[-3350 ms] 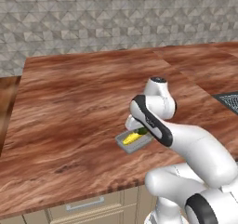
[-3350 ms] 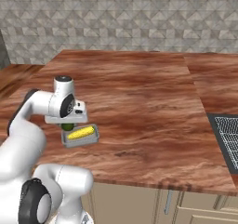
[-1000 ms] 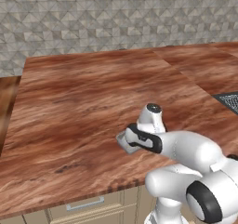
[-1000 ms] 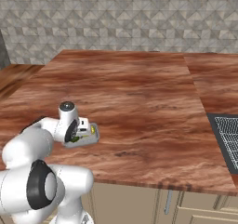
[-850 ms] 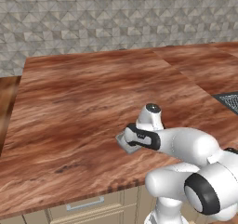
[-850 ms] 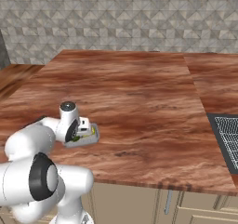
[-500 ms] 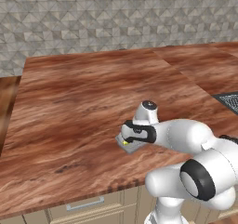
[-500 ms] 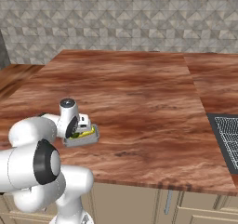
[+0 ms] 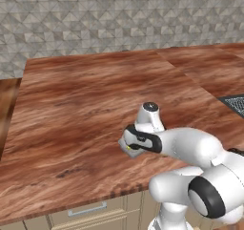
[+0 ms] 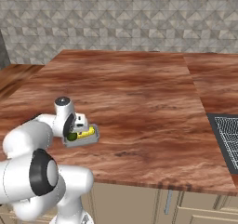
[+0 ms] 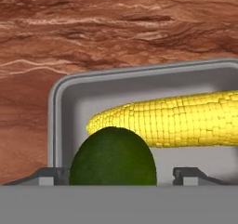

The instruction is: Take the corn and lime out of the freezer and place them in the tupperware container on the counter. Then put the tupperware containing the vegetables back in the freezer.

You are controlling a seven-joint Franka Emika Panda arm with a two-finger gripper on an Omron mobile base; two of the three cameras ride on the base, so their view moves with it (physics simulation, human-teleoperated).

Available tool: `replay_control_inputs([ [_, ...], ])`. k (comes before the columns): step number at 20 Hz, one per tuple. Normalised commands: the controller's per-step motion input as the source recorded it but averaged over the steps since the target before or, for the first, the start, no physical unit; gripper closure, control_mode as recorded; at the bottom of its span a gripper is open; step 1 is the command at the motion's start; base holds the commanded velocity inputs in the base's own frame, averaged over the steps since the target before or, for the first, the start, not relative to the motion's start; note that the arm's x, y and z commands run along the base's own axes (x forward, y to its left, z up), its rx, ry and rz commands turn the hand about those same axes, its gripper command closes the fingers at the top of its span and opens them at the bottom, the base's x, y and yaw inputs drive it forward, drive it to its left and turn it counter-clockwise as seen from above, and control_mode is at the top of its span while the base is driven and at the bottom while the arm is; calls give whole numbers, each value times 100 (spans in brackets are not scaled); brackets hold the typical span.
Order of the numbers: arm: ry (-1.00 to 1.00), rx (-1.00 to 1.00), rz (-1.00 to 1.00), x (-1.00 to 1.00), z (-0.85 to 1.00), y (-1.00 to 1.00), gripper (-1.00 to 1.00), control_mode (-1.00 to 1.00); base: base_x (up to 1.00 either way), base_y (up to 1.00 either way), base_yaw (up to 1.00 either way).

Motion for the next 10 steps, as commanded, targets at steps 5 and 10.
replay_control_inputs([
  [5, 0, 0, -3, -6, 35, -5, -100, -100, 0, 0, 0],
  [10, 0, 0, -5, 0, 71, -38, -100, -100, 0, 0, 0],
])
